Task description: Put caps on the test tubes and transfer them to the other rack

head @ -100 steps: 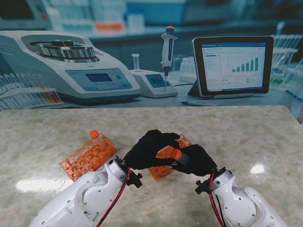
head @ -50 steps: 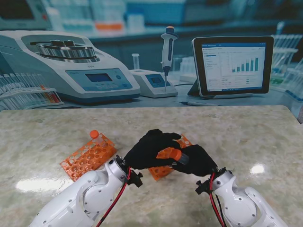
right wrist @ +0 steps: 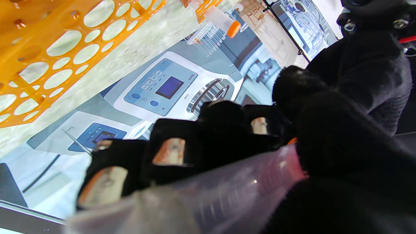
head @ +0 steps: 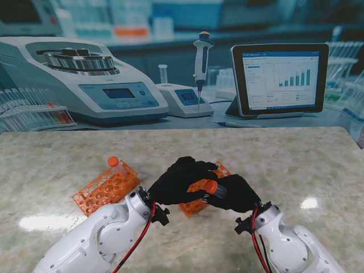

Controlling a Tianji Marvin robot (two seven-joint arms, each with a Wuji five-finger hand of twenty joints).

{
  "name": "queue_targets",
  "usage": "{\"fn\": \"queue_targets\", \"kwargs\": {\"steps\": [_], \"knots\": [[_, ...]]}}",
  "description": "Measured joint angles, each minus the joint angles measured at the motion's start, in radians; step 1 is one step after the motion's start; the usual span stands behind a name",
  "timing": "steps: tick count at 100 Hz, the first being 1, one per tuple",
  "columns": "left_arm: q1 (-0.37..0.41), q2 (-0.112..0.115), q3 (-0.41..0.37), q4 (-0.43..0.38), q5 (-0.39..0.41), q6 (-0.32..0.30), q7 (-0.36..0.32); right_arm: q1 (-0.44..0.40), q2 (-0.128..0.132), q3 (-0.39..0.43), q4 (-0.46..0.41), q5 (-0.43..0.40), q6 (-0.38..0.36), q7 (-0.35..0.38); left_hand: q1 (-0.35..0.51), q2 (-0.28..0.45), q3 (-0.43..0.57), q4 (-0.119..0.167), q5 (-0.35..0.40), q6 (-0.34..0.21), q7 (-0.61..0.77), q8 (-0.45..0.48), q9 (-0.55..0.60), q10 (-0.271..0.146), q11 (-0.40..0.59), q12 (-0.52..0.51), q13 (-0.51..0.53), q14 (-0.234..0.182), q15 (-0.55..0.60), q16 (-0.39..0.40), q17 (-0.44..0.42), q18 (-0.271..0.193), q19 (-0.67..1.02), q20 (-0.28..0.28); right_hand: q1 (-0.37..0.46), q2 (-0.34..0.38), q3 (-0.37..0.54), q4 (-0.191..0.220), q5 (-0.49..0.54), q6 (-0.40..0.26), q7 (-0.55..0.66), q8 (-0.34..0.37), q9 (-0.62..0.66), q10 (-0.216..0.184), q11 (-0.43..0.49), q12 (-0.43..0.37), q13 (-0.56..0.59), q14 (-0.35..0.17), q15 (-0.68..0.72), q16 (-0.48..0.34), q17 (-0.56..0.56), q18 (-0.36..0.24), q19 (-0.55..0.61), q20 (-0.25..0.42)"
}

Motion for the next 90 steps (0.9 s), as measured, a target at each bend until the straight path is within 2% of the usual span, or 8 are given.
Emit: {"fn": "queue_targets", "kwargs": {"steps": [22, 23, 25, 33, 55, 65, 74, 90], "knots": [[0.001, 0.000, -0.005, 0.004, 0.000, -0.009, 0.001, 0.000, 0.000, -0.001, -0.001, 0.000, -0.001, 0.000, 0.056, -0.001, 0.056, -0.001, 0.000, -0.038, -0.022, -0.031, 0.000, -0.002, 0.000, -0.001, -0.001, 0.000, 0.000, 0.000, -0.008, -0.001, 0.000, 0.000, 0.000, 0.000, 0.000, 0.000, 0.000, -0.001, 0.000, 0.000, 0.000, 0.000, 0.000, 0.000, 0.000, 0.000, 0.000, 0.000, 0.000, 0.000, 0.000, 0.000], [0.001, 0.000, -0.006, 0.004, 0.001, -0.009, 0.001, 0.000, 0.000, -0.001, -0.002, 0.000, -0.001, 0.000, 0.070, -0.001, 0.078, 0.003, 0.000, -0.049, -0.022, -0.031, 0.000, -0.003, 0.000, -0.001, -0.001, 0.000, 0.000, 0.000, -0.008, -0.001, 0.000, 0.000, 0.000, 0.000, 0.000, 0.000, 0.000, -0.003, 0.000, 0.000, 0.000, 0.000, 0.000, 0.000, 0.000, 0.000, 0.000, 0.000, 0.000, 0.000, 0.000, 0.000], [0.002, 0.000, -0.007, 0.004, 0.001, -0.010, 0.001, 0.000, 0.000, -0.001, -0.002, 0.000, -0.001, 0.000, 0.118, 0.043, 0.142, 0.040, 0.000, -0.096, -0.018, -0.031, 0.000, -0.004, 0.000, -0.001, -0.001, -0.001, 0.000, 0.000, -0.008, -0.002, 0.000, 0.000, 0.000, 0.000, -0.001, 0.000, 0.001, -0.008, 0.000, -0.001, 0.000, 0.000, 0.000, 0.000, 0.000, 0.000, 0.001, 0.000, -0.001, 0.000, 0.000, 0.000], [0.002, 0.000, -0.012, 0.004, 0.005, -0.009, 0.001, 0.000, 0.000, -0.002, -0.003, 0.000, -0.004, 0.002, 0.153, 0.058, 0.208, 0.038, 0.000, -0.169, -0.018, -0.038, 0.000, -0.004, -0.001, -0.001, -0.002, -0.001, 0.000, 0.000, -0.008, -0.002, 0.000, 0.000, 0.000, 0.000, -0.001, 0.000, 0.001, -0.009, 0.000, -0.001, 0.000, 0.000, 0.000, 0.000, 0.000, 0.000, 0.001, 0.000, -0.001, 0.000, 0.000, 0.000], [0.003, 0.001, -0.017, -0.001, 0.003, -0.009, -0.003, 0.000, 0.000, -0.004, -0.005, 0.000, -0.005, 0.003, 0.163, 0.070, 0.212, 0.038, 0.002, -0.271, -0.018, -0.065, -0.010, -0.004, -0.004, -0.001, -0.011, -0.001, -0.007, 0.000, -0.009, -0.002, 0.000, 0.000, 0.000, 0.000, -0.001, 0.000, 0.001, -0.009, 0.000, -0.001, 0.000, 0.000, 0.000, 0.000, 0.000, 0.000, 0.001, 0.000, -0.001, 0.000, 0.000, 0.000], [0.009, 0.001, -0.028, -0.012, 0.004, -0.009, -0.008, 0.000, -0.001, -0.004, -0.005, 0.000, -0.005, 0.002, 0.164, 0.097, 0.198, 0.040, 0.017, -0.235, -0.061, -0.110, -0.015, -0.004, -0.004, -0.001, -0.011, -0.001, -0.008, 0.000, -0.009, -0.002, 0.000, 0.000, 0.000, 0.000, -0.001, 0.000, 0.001, -0.009, 0.000, -0.001, 0.000, 0.000, 0.000, 0.000, 0.000, 0.000, 0.001, 0.000, -0.001, 0.000, 0.000, 0.000], [0.021, 0.001, -0.046, -0.025, 0.006, -0.005, -0.012, 0.000, -0.001, -0.004, -0.006, 0.000, -0.005, 0.001, 0.164, 0.126, 0.149, 0.069, 0.031, -0.170, -0.124, -0.146, -0.025, -0.004, -0.013, -0.001, -0.011, -0.001, -0.008, 0.000, -0.010, -0.002, 0.000, 0.000, 0.000, 0.000, -0.001, 0.000, 0.001, -0.009, 0.000, -0.001, 0.000, 0.000, 0.000, 0.000, 0.000, 0.000, 0.001, 0.000, -0.001, 0.000, 0.000, 0.000], [0.042, 0.001, -0.072, -0.040, -0.001, 0.003, -0.012, 0.001, -0.001, -0.004, -0.006, 0.000, -0.005, 0.001, 0.109, 0.204, -0.102, 0.108, 0.047, -0.097, -0.178, -0.176, -0.025, -0.002, -0.015, -0.001, -0.025, -0.001, -0.009, 0.000, -0.019, -0.003, 0.000, 0.000, 0.000, 0.000, -0.001, 0.000, 0.001, -0.009, 0.000, -0.001, 0.000, 0.000, 0.000, 0.000, 0.000, 0.000, 0.001, 0.000, -0.001, 0.000, 0.000, 0.000]]}}
